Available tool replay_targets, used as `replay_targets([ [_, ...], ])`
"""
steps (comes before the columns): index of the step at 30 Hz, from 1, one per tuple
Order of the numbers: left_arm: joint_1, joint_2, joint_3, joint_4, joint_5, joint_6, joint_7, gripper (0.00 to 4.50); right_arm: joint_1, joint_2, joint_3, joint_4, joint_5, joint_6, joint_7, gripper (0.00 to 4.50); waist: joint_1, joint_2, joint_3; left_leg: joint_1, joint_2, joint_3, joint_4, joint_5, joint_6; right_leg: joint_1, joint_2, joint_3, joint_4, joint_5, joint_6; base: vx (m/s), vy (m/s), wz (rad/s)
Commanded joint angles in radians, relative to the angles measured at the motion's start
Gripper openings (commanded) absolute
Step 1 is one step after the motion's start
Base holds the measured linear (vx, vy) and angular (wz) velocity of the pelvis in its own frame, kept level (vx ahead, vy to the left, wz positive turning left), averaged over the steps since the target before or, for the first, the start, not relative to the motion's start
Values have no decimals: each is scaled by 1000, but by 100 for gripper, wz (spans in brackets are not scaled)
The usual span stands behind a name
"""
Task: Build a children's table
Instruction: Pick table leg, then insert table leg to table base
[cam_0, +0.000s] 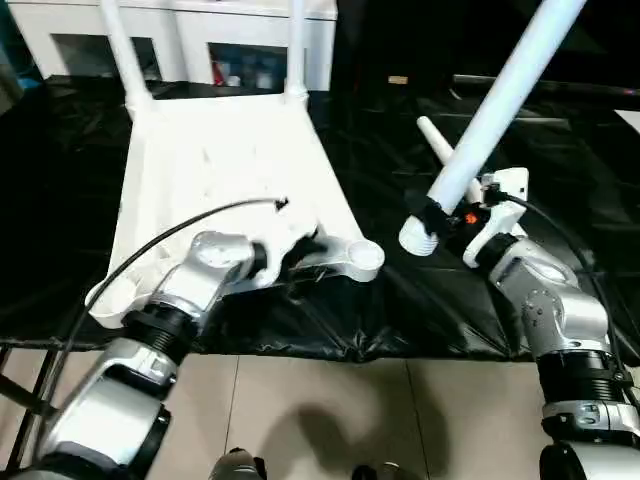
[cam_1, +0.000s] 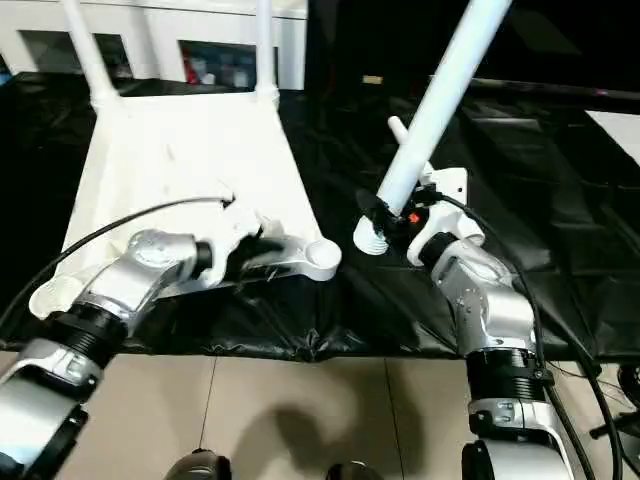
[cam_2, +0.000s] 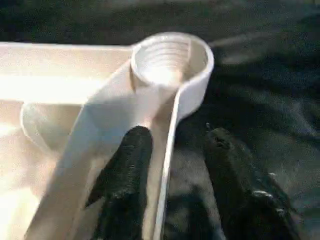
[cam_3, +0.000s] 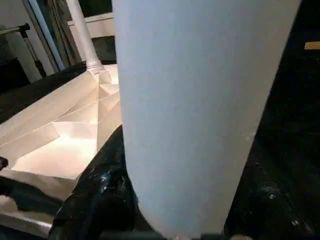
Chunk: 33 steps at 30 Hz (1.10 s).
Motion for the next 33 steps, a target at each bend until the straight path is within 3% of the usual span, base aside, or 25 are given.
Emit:
replay_targets([
  [1,-31,10,-11,18,20,-21,-21,169,-6,-4,9,-24,-10,-8,10,189,0,12,-95,38,19,-10,-78,-324,-35,49,-77,39,-84,-364,-172,0,0,0],
  [12,-98,10,-2,169,48,-91,-89,67,-13,-6,40,-15,-1,-14,67,189,6,20,-99,36,19,-10,-76,-311,-22,52,-81,39,-82,-351,-190,0,0,0],
  [18,-114,8,-6,229,72,-113,-117,5,-33,-10,55,8,-13,-23,81,189,5,19,-100,36,19,-10,-76,-311,-19,53,-81,38,-83,-344,-195,0,0,0],
  [26,-104,4,-17,230,88,-109,-138,0,-62,-3,101,83,-68,-104,114,189,4,21,-101,36,20,-9,-74,-307,-17,53,-82,40,-78,-312,-216,0,0,0],
  [30,-97,-26,-4,194,73,-63,-137,0,-112,11,108,180,-69,-50,114,189,2,22,-102,35,20,-8,-73,-296,-11,56,-80,39,-76,-300,-230,0,0,0],
  [31,-95,-35,0,185,68,-51,-131,0,-120,13,107,201,-69,-49,116,189,3,22,-102,35,20,-8,-73,-294,-10,55,-81,39,-76,-300,-231,0,0,0],
  [32,-85,-59,11,155,55,-17,-109,0,-134,18,108,251,-71,-55,124,189,4,16,-103,37,23,-7,-72,-290,-7,54,-82,39,-75,-294,-237,0,0,0],
  [33,-85,-59,11,155,55,-17,-109,0,-134,18,108,251,-71,-55,124,189,6,19,-103,36,24,-8,-72,-286,-6,55,-83,39,-74,-290,-240,0,0,0],
])
